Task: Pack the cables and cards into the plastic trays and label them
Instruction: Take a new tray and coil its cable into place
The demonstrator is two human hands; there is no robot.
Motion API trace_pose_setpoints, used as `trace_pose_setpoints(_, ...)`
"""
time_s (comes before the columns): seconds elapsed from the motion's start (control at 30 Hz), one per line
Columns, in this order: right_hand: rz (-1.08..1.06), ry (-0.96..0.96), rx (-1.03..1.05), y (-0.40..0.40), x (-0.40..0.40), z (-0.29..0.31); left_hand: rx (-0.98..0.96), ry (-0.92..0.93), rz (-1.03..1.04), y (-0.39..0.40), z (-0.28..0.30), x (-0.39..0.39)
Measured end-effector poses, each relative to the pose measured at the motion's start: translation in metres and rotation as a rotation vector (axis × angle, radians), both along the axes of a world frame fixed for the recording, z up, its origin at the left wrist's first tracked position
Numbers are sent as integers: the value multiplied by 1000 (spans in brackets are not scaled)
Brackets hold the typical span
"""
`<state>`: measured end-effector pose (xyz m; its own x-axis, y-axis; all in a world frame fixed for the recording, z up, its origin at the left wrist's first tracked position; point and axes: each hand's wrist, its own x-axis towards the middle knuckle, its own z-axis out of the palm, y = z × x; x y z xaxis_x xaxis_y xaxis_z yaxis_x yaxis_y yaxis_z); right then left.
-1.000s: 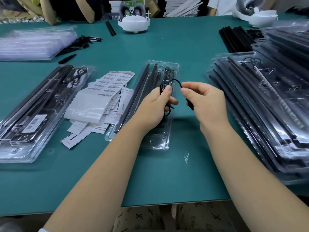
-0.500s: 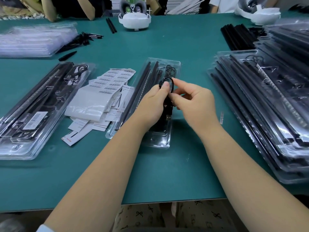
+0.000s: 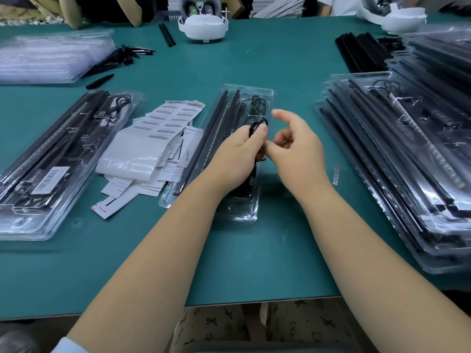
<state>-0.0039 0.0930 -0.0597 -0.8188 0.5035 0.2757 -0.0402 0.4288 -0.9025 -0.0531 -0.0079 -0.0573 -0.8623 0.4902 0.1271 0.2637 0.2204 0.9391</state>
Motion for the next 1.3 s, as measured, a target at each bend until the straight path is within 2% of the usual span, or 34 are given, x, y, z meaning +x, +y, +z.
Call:
trace_pose_setpoints(0.1, 221, -65, -473, 1, 0, 7, 19, 31, -53, 1, 2, 5)
trace_pose_setpoints(0.17, 304, -89, -591, 2, 1, 9, 66, -12, -91, 2, 6, 8)
trace_pose_setpoints(0.2, 304, -98, -516, 1, 1, 9, 103, -61, -119, 1, 7, 12)
trace_pose_setpoints(0.3, 269, -137, -22, -5, 0, 3, 137, -242, -266, -10, 7, 15)
trace_pose_setpoints(0.37, 192, -149, 97, -8, -4, -3, 74, -266, -286, -7, 7, 10)
trace_pose_setpoints(0.47, 61, -122, -24, -9, -10, -9, -187, -179, -108, 4, 8, 1)
trace_pose_setpoints(0.57, 61, -57, -334, -11, -10, -11, -157, 147, -155, 0, 1, 8)
trace_pose_setpoints(0.63, 125, -20, -586, -12, -9, -10, -353, 329, -97, -12, -3, 10)
trace_pose_setpoints(0.7, 74, -21, -755, -6, -12, -8, -727, 404, -40, -23, 0, 12)
trace_pose_setpoints(0.77, -18, -89, -777, 2, -14, -7, -980, 331, -119, -37, 3, 11)
trace_pose_setpoints(0.83, -92, -136, -768, 4, -17, -11, -1100, 267, -243, -50, 3, 13)
trace_pose_setpoints(0.87, -133, -152, -728, 4, -19, -13, -1107, 299, -277, -54, 2, 15)
trace_pose_setpoints(1.0, -156, -193, -513, -3, -27, -18, -833, 498, -283, -64, 3, 26)
trace_pose_setpoints(1.13, -160, -261, -557, 1, -24, -14, -484, 644, -93, -67, -5, 34)
trace_pose_setpoints(1.2, -151, -278, -535, 3, -22, -14, -336, 645, 24, -63, -7, 37)
trace_pose_setpoints(1.3, -99, -225, -423, 0, -18, -16, -237, 504, 153, -55, -9, 40)
